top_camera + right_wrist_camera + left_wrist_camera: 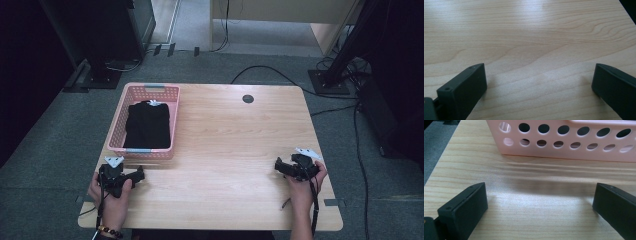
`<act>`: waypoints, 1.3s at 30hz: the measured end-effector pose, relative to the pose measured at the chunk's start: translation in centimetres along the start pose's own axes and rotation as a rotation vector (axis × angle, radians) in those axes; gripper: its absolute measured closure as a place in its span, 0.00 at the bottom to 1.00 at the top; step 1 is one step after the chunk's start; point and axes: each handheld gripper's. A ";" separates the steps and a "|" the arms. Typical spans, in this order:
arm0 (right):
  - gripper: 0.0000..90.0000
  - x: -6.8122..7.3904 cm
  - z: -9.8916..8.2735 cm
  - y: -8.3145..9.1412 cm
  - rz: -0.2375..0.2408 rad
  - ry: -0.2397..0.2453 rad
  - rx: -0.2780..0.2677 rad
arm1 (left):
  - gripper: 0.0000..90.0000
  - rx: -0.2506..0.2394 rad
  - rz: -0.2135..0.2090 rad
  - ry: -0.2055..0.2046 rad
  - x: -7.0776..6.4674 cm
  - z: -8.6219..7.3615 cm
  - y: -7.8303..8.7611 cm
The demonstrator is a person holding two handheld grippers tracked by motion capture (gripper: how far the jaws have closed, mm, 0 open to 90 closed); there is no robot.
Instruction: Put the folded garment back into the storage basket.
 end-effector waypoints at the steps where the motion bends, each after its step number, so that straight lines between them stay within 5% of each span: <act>1: 0.00 -0.1 0.0 0.0 0.001 0.000 -0.001 | 0.00 0.000 0.000 -0.001 0.0 0.0 0.0; 39: 0.00 -3.6 -1.4 1.1 -0.031 -0.040 0.000 | 0.00 0.000 0.000 0.000 0.0 0.0 0.0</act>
Point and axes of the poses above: each handheld gripper's, and its own axes: y roughly backward along the jaws, z roughly out of its top, x roughly to its left, and after that the axes turned 9 degrees about x, right-handed
